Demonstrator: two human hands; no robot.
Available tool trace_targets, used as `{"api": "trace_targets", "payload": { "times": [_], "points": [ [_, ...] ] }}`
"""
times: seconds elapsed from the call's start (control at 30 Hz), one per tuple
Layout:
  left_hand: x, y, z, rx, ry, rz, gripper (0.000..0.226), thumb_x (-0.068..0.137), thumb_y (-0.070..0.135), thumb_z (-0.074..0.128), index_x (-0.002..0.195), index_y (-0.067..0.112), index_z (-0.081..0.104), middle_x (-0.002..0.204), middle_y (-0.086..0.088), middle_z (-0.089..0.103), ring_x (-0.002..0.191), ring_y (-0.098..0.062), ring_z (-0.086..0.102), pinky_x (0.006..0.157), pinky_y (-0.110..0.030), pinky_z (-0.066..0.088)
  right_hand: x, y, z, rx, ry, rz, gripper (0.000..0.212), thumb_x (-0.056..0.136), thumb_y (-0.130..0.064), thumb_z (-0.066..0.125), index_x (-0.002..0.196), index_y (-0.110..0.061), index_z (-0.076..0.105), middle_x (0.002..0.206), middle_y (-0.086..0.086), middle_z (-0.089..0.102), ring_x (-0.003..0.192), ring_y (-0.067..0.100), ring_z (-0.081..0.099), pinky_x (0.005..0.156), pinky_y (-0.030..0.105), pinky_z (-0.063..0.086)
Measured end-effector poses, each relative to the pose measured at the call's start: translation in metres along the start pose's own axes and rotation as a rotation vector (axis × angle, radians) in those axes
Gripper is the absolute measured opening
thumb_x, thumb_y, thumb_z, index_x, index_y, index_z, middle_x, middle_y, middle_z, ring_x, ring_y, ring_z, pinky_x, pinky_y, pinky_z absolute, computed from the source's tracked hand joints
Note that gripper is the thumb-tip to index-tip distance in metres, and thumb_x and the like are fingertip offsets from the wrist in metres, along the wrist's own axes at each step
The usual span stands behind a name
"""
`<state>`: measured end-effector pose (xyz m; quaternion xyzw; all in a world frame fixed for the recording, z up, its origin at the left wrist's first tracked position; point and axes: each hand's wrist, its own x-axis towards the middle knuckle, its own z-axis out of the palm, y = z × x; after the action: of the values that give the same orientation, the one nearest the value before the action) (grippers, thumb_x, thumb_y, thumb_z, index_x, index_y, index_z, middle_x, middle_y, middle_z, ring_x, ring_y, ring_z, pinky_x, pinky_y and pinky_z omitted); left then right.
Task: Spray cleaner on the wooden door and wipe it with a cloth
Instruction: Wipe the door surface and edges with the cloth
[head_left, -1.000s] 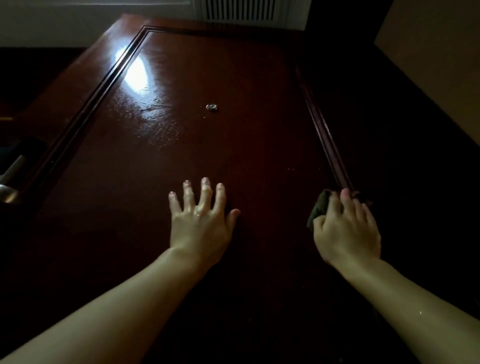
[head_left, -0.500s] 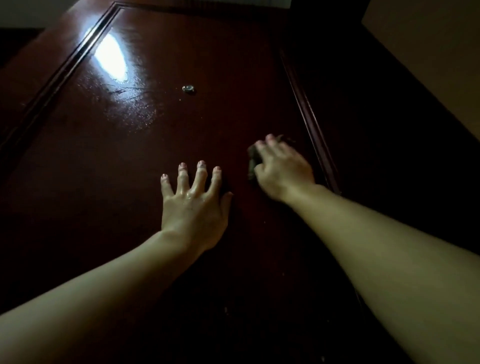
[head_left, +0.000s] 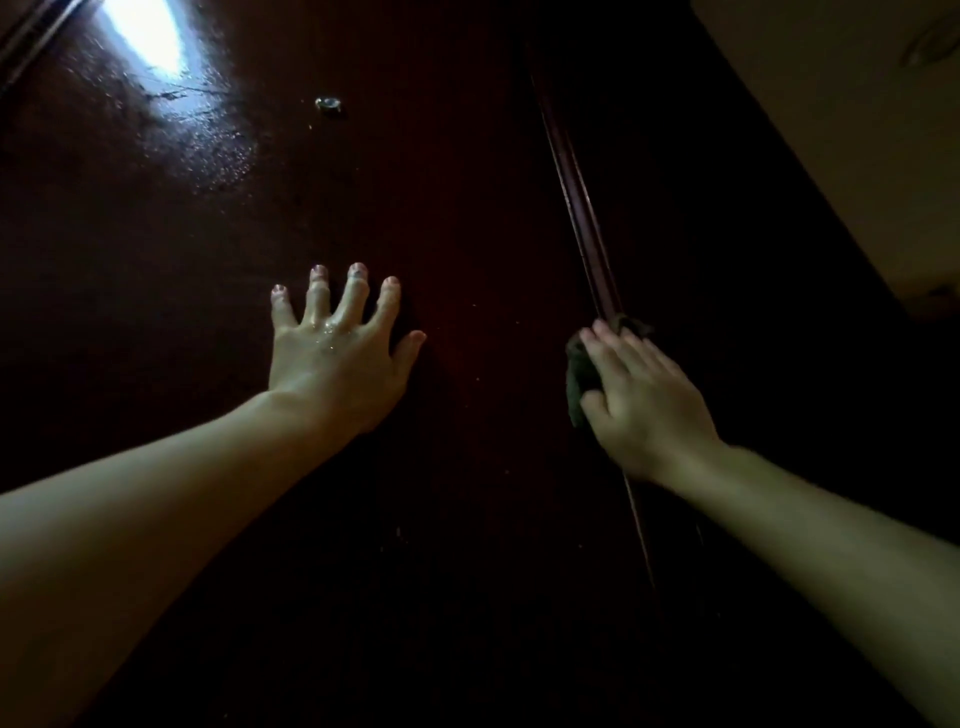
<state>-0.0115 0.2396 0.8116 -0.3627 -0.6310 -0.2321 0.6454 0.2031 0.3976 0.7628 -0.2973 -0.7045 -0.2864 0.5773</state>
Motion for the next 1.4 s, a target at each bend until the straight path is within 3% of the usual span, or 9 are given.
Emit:
{"api": "trace_targets", "payload": {
  "times": [0.17, 0.37, 0.63, 0.8, 0.9, 1.13, 1.2, 1.33, 1.4],
  "points": [
    [-0.003, -0.001, -0.001, 0.011, -0.003, 0.019, 0.069, 0.091, 0.062, 0.012, 0.151, 0.028, 0.01, 0.16, -0.007, 0.011, 0.146, -0.036, 0.009, 0.115, -0.058, 0.011, 0.033, -0.01, 0.004, 0.068, 0.06, 0.113, 0.063, 0.092, -0.036, 0.022, 0.152, -0.018, 0.014, 0.161, 0.001, 0.01, 0.147, 0.015, 0.006, 0.12, 0.033, -0.004],
    [-0.023, -0.002, -0.003, -0.02, -0.002, 0.058, 0.069, 0.091, 0.058, 0.012, 0.152, 0.025, 0.013, 0.16, -0.009, 0.013, 0.146, -0.035, 0.009, 0.116, -0.057, 0.009, -0.084, -0.018, 0.016, 0.192, 0.034, -0.111, 0.066, 0.081, -0.034, 0.032, 0.144, -0.014, 0.037, 0.154, 0.004, 0.029, 0.142, 0.02, 0.028, 0.116, 0.039, 0.02],
    [-0.036, -0.007, 0.001, -0.01, 0.012, 0.117, 0.067, 0.093, 0.056, 0.011, 0.152, 0.025, 0.017, 0.159, -0.009, 0.017, 0.146, -0.035, 0.013, 0.116, -0.056, 0.011, 0.071, -0.032, -0.007, 0.225, 0.063, 0.095, 0.057, 0.095, -0.025, 0.034, 0.15, -0.022, 0.023, 0.161, -0.002, 0.011, 0.146, 0.015, 0.011, 0.118, 0.03, 0.001],
    [-0.039, -0.022, 0.004, -0.017, 0.029, 0.196, 0.069, 0.091, 0.054, 0.012, 0.149, 0.021, 0.029, 0.155, -0.01, 0.028, 0.143, -0.036, 0.023, 0.115, -0.055, 0.02, 0.083, -0.089, -0.009, 0.274, 0.069, -0.153, 0.057, 0.088, -0.021, 0.045, 0.145, -0.024, 0.036, 0.158, -0.006, 0.022, 0.144, 0.014, 0.02, 0.119, 0.031, 0.007],
    [-0.041, -0.024, 0.004, -0.039, 0.014, 0.194, 0.075, 0.089, 0.055, 0.004, 0.152, 0.017, 0.018, 0.158, -0.008, 0.02, 0.146, -0.034, 0.014, 0.117, -0.052, 0.013, 0.02, -0.117, 0.004, 0.264, 0.071, -0.352, 0.063, 0.08, -0.029, 0.042, 0.142, -0.02, 0.042, 0.154, -0.002, 0.032, 0.141, 0.02, 0.029, 0.116, 0.029, 0.012],
    [-0.053, -0.029, 0.001, -0.066, -0.036, 0.231, 0.079, 0.082, 0.057, -0.005, 0.153, 0.023, 0.004, 0.161, -0.004, -0.002, 0.147, -0.027, -0.009, 0.119, -0.048, -0.005, -0.096, -0.062, 0.02, 0.102, -0.062, -0.628, 0.07, 0.074, -0.036, 0.049, 0.142, -0.021, 0.041, 0.154, 0.002, 0.032, 0.14, 0.022, 0.034, 0.116, 0.039, 0.025],
    [-0.053, -0.029, 0.002, -0.071, -0.031, 0.243, 0.078, 0.083, 0.056, -0.003, 0.153, 0.022, 0.005, 0.161, -0.006, -0.001, 0.147, -0.028, -0.009, 0.119, -0.048, -0.005, -0.068, -0.043, 0.016, 0.077, -0.065, -0.569, 0.073, 0.07, -0.034, 0.045, 0.141, -0.019, 0.042, 0.152, 0.005, 0.035, 0.137, 0.026, 0.038, 0.114, 0.04, 0.023],
    [-0.054, -0.034, 0.002, -0.192, 0.011, 0.273, 0.075, 0.084, 0.048, 0.008, 0.152, 0.02, 0.017, 0.159, -0.008, 0.013, 0.148, -0.027, 0.001, 0.119, -0.045, -0.003, 0.0, -0.046, 0.002, 0.148, 0.011, -0.085, 0.075, 0.077, -0.036, 0.029, 0.15, -0.022, 0.024, 0.16, -0.001, 0.013, 0.147, 0.017, 0.014, 0.12, 0.031, 0.002],
    [-0.054, -0.038, 0.002, -0.257, 0.029, 0.284, 0.073, 0.084, 0.045, 0.012, 0.151, 0.019, 0.023, 0.158, -0.008, 0.02, 0.147, -0.027, 0.006, 0.12, -0.044, 0.0, 0.004, -0.074, 0.001, 0.175, 0.031, -0.019, 0.076, 0.075, -0.035, 0.029, 0.149, -0.018, 0.027, 0.159, 0.002, 0.016, 0.145, 0.021, 0.019, 0.119, 0.033, 0.004]
  ]
}}
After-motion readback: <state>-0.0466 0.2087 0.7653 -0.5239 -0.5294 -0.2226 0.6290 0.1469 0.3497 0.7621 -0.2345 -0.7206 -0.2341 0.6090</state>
